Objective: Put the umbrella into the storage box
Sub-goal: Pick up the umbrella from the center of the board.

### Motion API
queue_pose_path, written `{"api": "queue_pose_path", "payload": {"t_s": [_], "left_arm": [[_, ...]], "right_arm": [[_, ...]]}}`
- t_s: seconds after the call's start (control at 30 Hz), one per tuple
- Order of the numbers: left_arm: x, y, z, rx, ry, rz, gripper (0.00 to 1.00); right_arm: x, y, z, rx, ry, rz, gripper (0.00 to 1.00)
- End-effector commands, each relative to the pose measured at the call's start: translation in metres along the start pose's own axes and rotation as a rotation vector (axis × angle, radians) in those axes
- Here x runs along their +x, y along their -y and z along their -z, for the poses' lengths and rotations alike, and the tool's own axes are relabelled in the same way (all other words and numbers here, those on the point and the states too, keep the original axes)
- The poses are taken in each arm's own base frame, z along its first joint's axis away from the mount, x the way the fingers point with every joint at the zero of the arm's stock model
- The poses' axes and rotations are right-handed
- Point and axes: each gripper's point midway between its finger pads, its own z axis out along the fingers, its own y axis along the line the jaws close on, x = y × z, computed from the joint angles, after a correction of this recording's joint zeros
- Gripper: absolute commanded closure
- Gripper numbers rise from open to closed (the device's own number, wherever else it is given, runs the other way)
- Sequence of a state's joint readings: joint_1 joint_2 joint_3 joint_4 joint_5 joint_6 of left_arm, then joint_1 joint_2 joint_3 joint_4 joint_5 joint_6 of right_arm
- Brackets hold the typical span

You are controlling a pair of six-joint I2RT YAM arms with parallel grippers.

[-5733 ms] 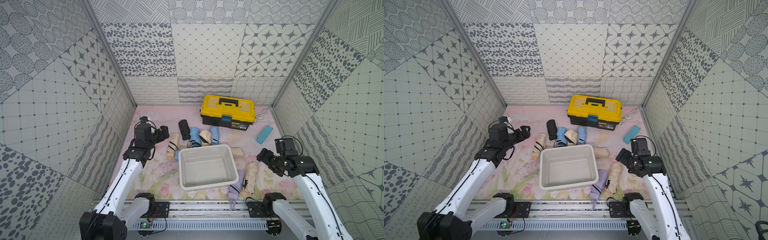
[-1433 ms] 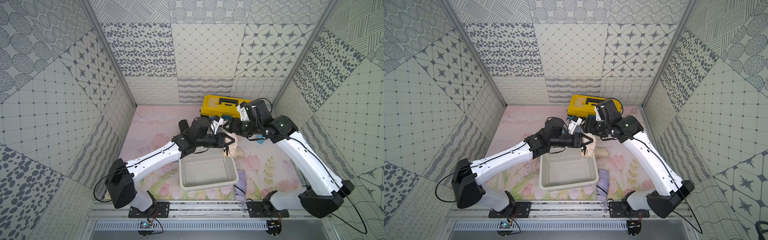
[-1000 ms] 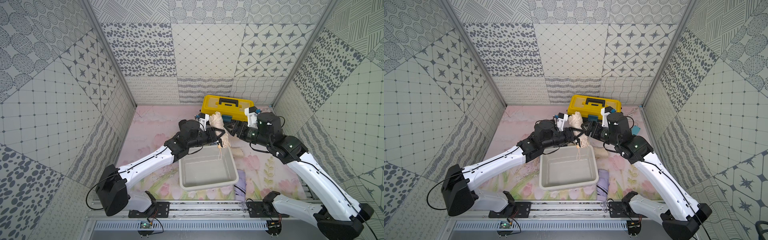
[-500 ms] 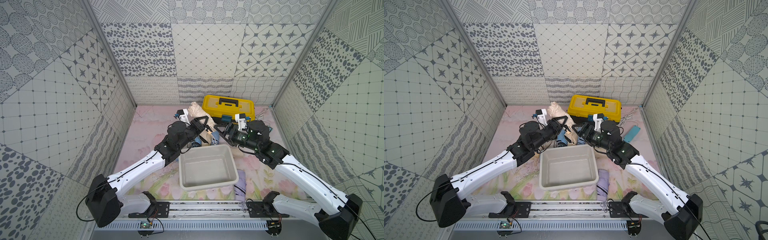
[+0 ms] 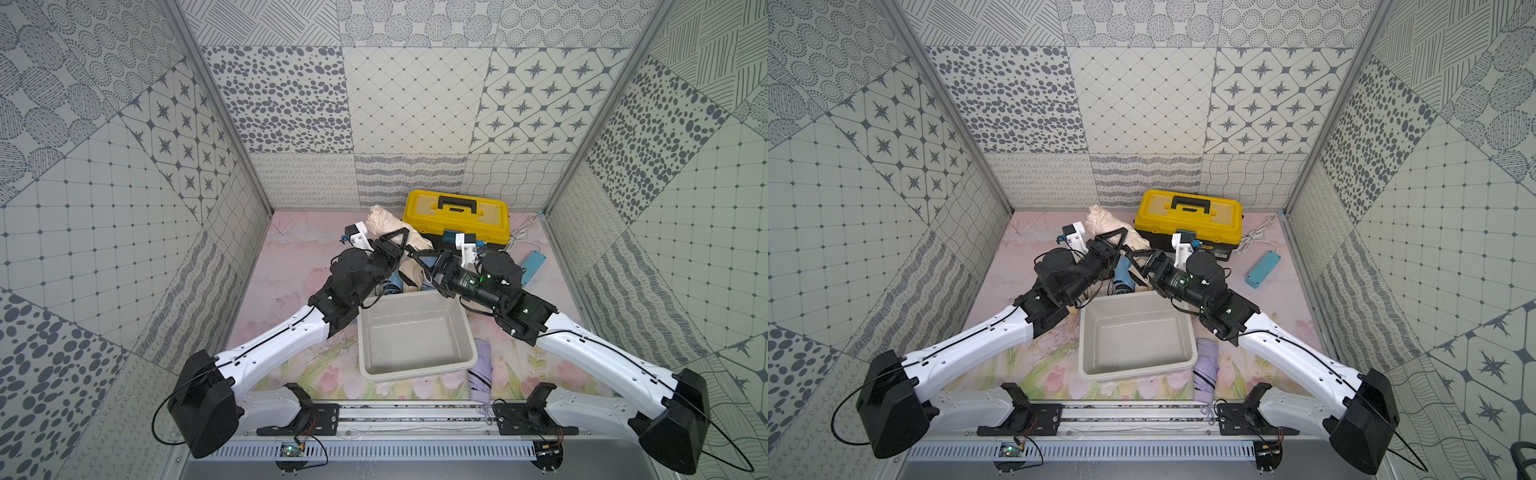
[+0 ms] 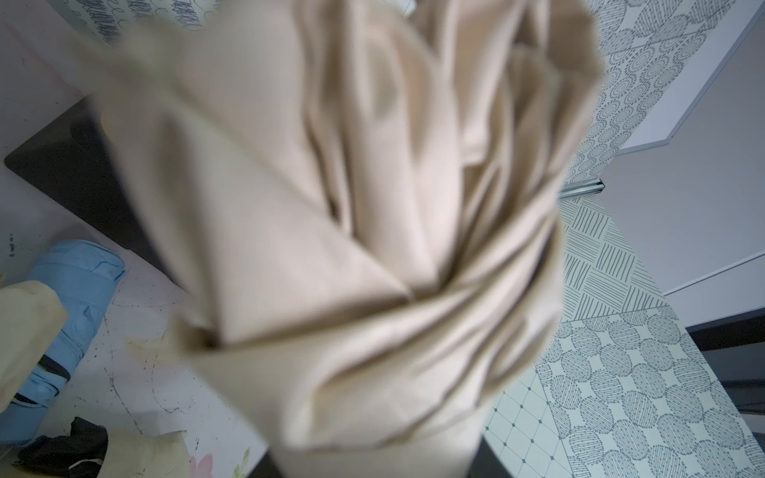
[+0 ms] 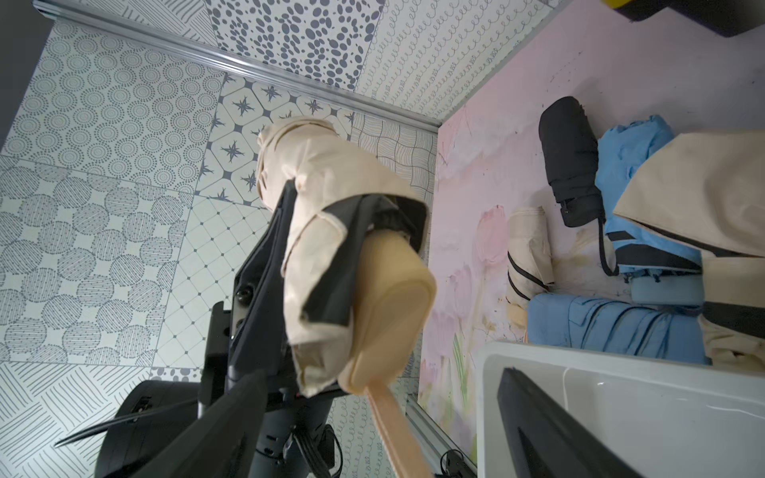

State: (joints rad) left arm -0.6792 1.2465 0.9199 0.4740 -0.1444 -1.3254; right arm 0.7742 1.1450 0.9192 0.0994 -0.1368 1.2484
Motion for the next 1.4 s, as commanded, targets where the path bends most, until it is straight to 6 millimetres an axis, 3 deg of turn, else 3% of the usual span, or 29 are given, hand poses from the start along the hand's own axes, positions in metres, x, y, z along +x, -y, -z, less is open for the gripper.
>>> {"api": "queue_pose_path", "payload": {"t_s": [0.0, 0.3, 0.53, 0.77, 0.87, 1.03, 1.1, 1.27, 1.37], "left_arm": [[-0.019, 0.046, 0.009, 0.179, 0.07, 0.074, 0.61], [-0.018, 0.041, 0.01, 0.188, 0.066, 0.141, 0.6], [-0.023, 0.031, 0.017, 0.16, 0.098, 0.159, 0.59], [-0.022, 0.032, 0.02, 0.152, 0.089, 0.137, 0.57], [-0.019, 0.029, 0.019, 0.147, 0.076, 0.146, 0.49], [-0.012, 0.014, 0.019, 0.088, 0.052, 0.153, 0.17], [-0.012, 0.006, 0.021, 0.057, 0.055, 0.159, 0.11], [-0.012, -0.026, 0.034, -0.049, 0.079, 0.168, 0.06], [-0.02, -0.041, 0.057, -0.161, 0.102, 0.039, 0.07]], "right_arm": [[-0.018, -0.018, -0.007, -0.104, 0.102, -0.031, 0.07], [-0.018, -0.031, -0.031, -0.194, 0.088, -0.072, 0.22], [-0.021, -0.029, -0.034, -0.187, 0.107, -0.089, 0.45], [-0.021, -0.027, -0.036, -0.175, 0.116, -0.094, 0.58], [-0.022, -0.028, -0.038, -0.186, 0.116, -0.091, 0.65], [-0.023, -0.029, -0.041, -0.203, 0.124, -0.096, 0.77], [-0.026, -0.031, -0.04, -0.215, 0.143, -0.09, 0.78], [-0.038, -0.029, -0.035, -0.197, 0.199, -0.054, 0.81], [-0.05, -0.025, -0.027, -0.142, 0.223, -0.009, 0.82]]}}
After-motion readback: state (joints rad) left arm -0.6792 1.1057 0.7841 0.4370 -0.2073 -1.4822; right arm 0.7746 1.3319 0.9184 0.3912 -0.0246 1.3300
